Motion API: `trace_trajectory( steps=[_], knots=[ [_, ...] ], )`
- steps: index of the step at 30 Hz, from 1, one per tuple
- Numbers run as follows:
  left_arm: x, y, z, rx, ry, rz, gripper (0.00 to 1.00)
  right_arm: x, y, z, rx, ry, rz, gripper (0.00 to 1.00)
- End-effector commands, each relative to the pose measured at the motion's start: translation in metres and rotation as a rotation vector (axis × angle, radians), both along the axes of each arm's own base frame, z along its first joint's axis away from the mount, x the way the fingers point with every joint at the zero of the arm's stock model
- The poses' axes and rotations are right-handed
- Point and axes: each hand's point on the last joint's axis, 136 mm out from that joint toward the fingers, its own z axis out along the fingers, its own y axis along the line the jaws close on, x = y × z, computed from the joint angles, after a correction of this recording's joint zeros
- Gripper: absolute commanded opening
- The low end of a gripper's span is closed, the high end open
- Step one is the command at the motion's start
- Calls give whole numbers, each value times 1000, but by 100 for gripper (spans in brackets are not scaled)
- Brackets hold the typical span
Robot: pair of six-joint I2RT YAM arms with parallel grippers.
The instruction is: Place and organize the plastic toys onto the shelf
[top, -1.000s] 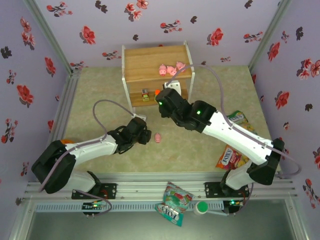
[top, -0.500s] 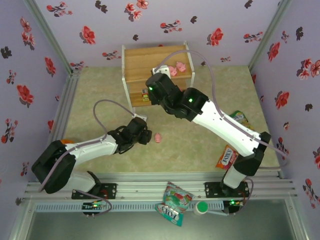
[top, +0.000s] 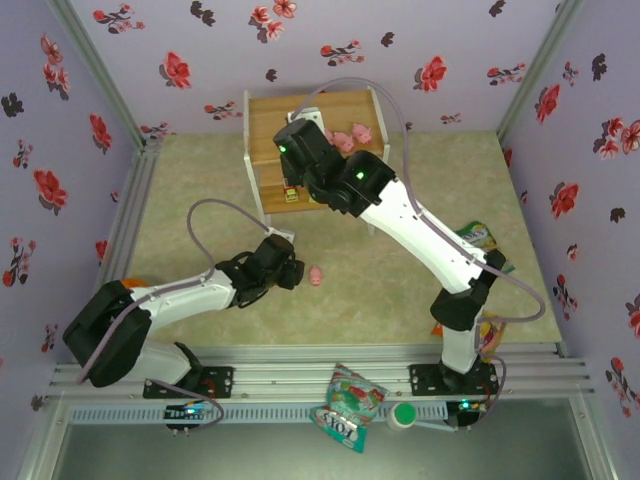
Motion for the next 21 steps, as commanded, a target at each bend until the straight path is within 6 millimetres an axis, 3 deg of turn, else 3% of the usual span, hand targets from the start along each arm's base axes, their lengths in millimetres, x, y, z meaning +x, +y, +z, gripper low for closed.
trace_trajectory(
  steps=[1, 11, 21],
  knots=[
    [2, -7, 16, -22, -36, -27, 51, 6, -2, 3, -20, 1, 8, 29],
    [2, -6, 16, -19, -36, -30, 51, 26, -4, -3, -6, 22, -4, 31],
    [2, -5, 15, -12, -37, -28, 51, 32, -1, -10, -11, 35, 2, 32]
  ],
)
